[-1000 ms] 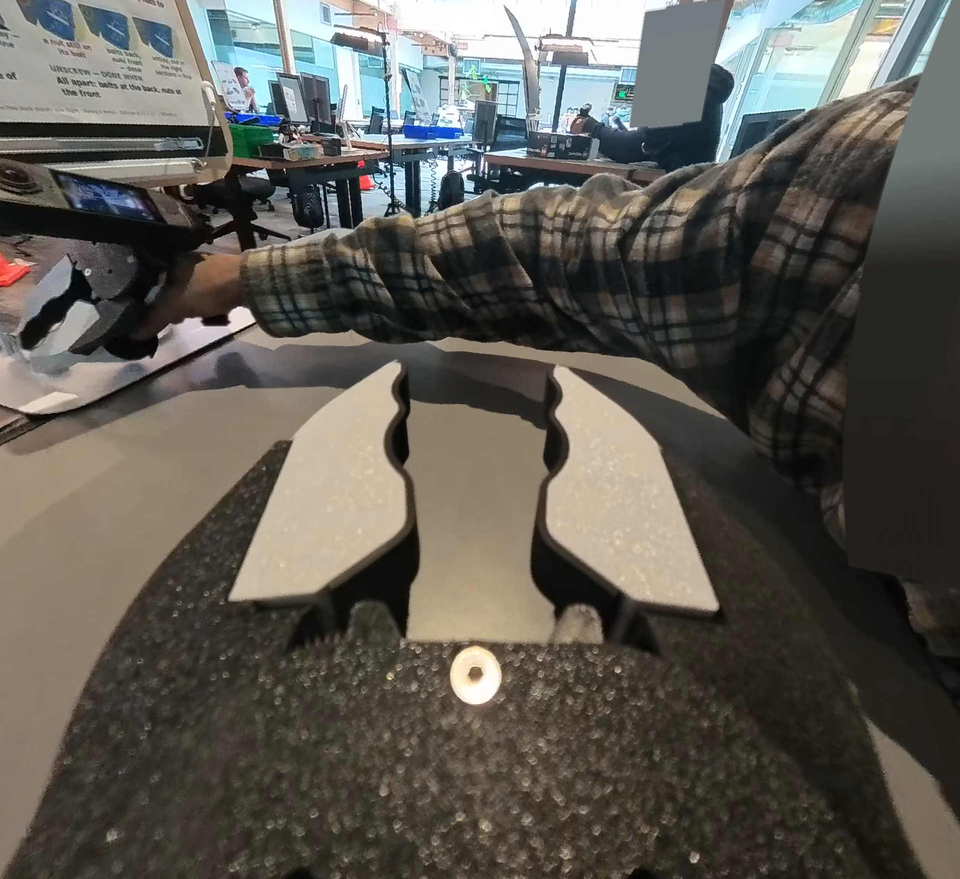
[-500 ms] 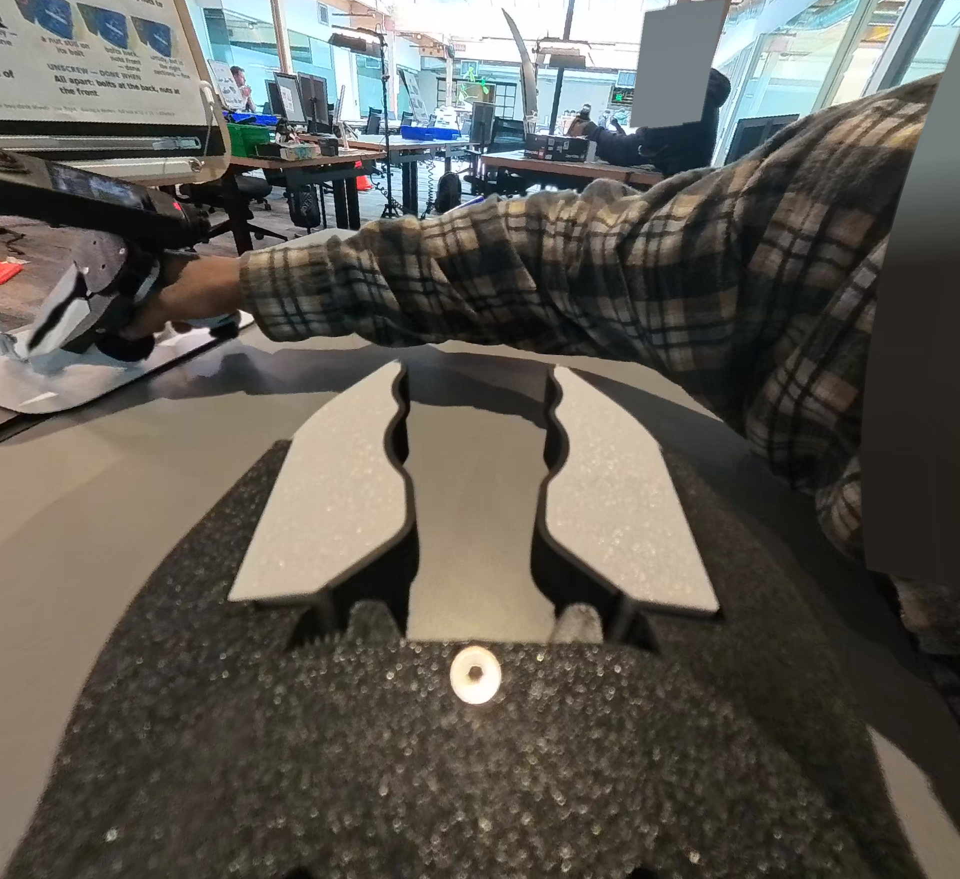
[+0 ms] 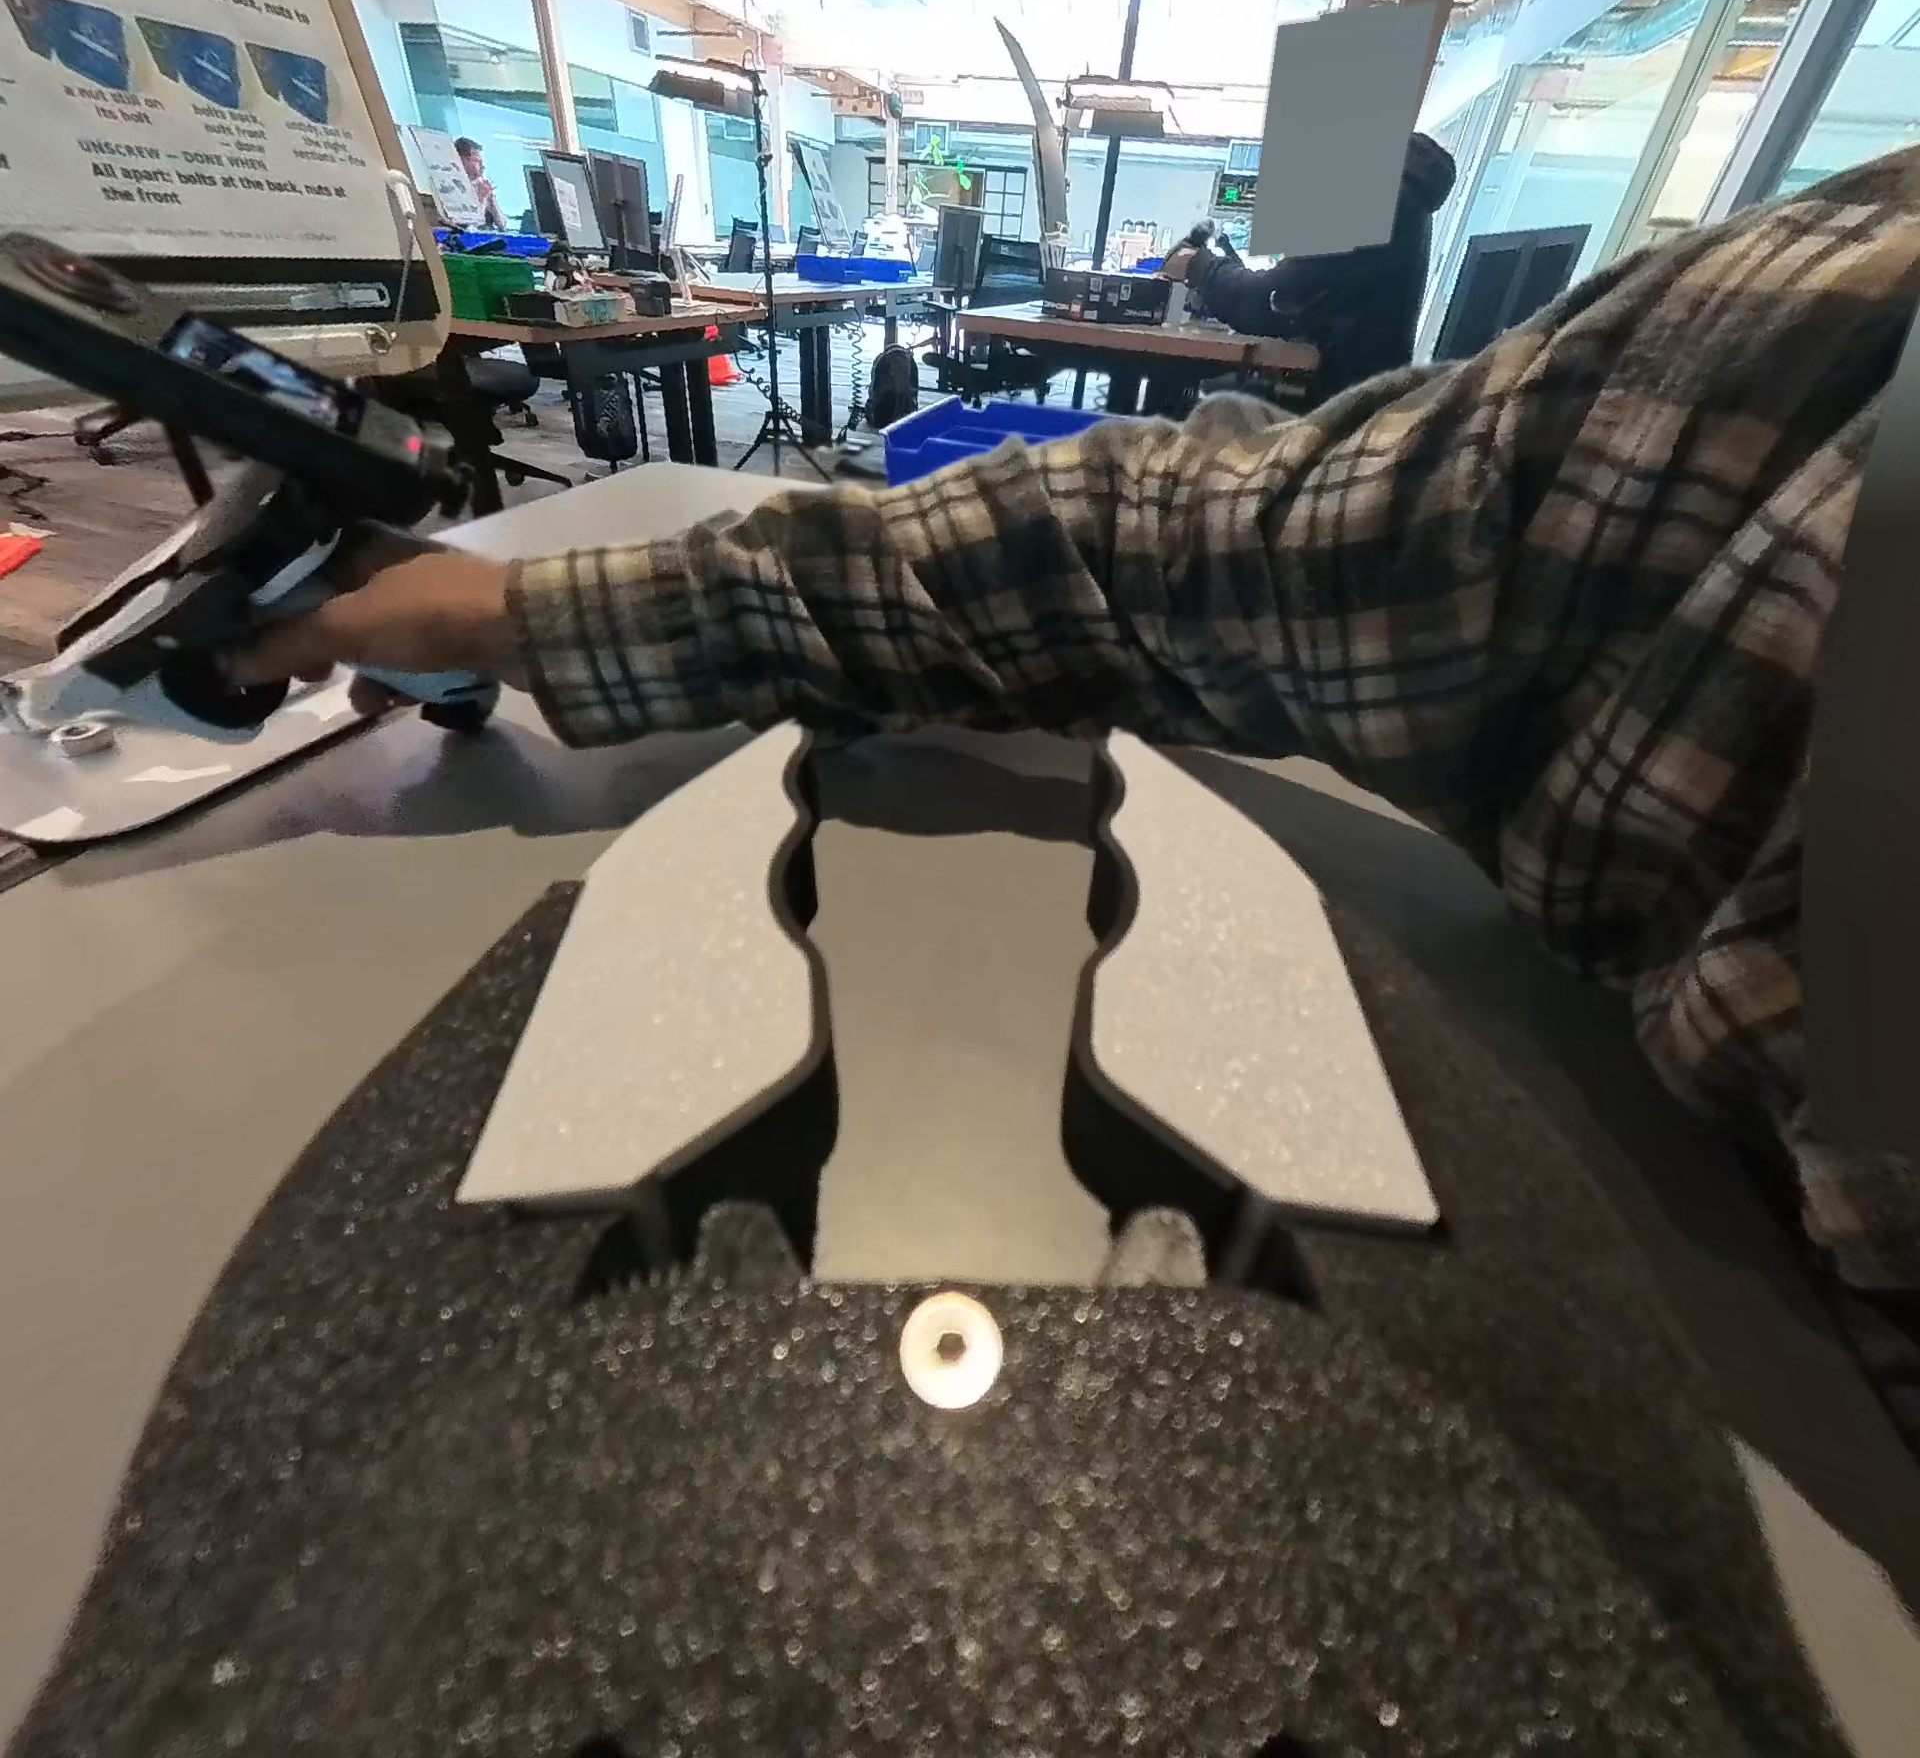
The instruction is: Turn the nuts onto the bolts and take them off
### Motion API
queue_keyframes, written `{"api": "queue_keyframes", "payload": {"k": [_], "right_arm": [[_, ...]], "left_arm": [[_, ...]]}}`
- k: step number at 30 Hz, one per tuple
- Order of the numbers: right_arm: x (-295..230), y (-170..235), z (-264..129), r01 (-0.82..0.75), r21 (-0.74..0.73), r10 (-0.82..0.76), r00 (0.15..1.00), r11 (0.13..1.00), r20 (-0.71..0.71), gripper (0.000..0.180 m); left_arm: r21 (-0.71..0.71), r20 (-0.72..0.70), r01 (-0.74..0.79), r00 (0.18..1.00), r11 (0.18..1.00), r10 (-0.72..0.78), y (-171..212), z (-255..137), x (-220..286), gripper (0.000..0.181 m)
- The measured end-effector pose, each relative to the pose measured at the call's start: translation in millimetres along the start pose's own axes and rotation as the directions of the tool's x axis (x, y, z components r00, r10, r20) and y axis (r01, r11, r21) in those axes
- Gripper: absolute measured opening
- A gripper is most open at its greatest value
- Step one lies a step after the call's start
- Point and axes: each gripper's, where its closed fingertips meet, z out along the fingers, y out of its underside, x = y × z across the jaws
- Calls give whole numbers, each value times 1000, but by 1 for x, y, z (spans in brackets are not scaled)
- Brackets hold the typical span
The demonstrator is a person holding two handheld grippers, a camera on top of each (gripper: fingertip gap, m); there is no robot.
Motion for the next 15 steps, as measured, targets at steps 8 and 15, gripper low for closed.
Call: {"api": "queue_keyframes", "payload": {"k": [8,15], "right_arm": [[13,8,16,-95,-111,79,987,989,-140,30],[17,7,11,-202,-89,176,955,975,-238,44]], "left_arm": [[10,0,0,1000,1000,0,-3,-2,0,49],[14,-1,-10,1000,1000,10,-5,-3,2,49]]}}
